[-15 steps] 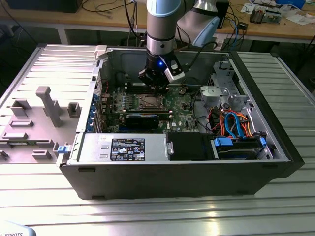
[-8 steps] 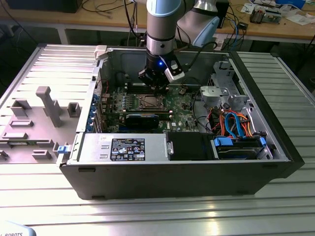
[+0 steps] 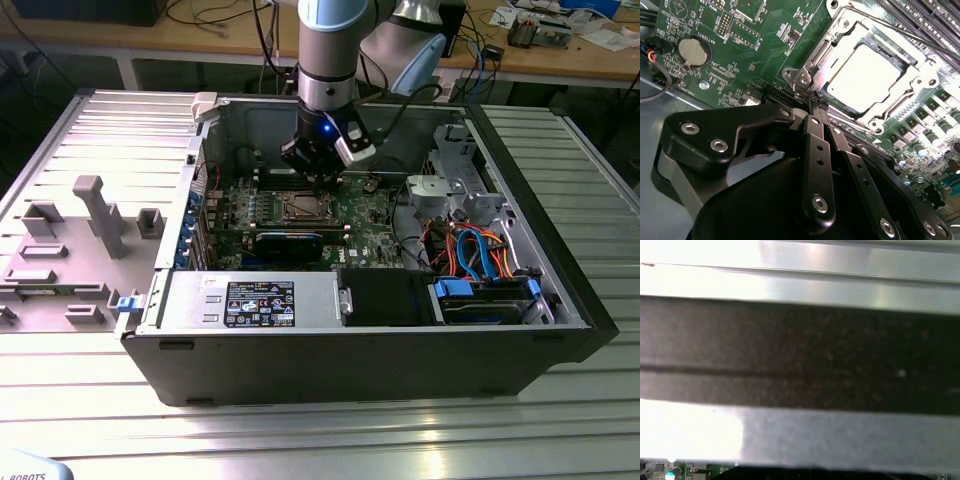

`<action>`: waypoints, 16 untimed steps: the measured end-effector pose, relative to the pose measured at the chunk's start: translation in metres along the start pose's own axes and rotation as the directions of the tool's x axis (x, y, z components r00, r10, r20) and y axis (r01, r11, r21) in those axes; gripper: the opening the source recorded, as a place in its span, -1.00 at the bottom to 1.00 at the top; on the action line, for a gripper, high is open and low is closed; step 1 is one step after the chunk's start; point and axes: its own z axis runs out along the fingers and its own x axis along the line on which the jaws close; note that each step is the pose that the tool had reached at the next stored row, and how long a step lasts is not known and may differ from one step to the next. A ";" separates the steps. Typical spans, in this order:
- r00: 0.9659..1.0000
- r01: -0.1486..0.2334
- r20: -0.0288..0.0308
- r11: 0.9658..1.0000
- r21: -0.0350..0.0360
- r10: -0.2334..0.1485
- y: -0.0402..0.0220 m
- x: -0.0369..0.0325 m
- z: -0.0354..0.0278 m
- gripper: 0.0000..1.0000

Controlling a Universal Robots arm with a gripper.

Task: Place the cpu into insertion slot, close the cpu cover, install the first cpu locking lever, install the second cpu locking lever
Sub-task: 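Install the first cpu locking lever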

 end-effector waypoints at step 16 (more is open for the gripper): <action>1.000 0.000 -0.001 1.000 0.010 0.000 -0.0002 -0.0010 0.0050 -0.79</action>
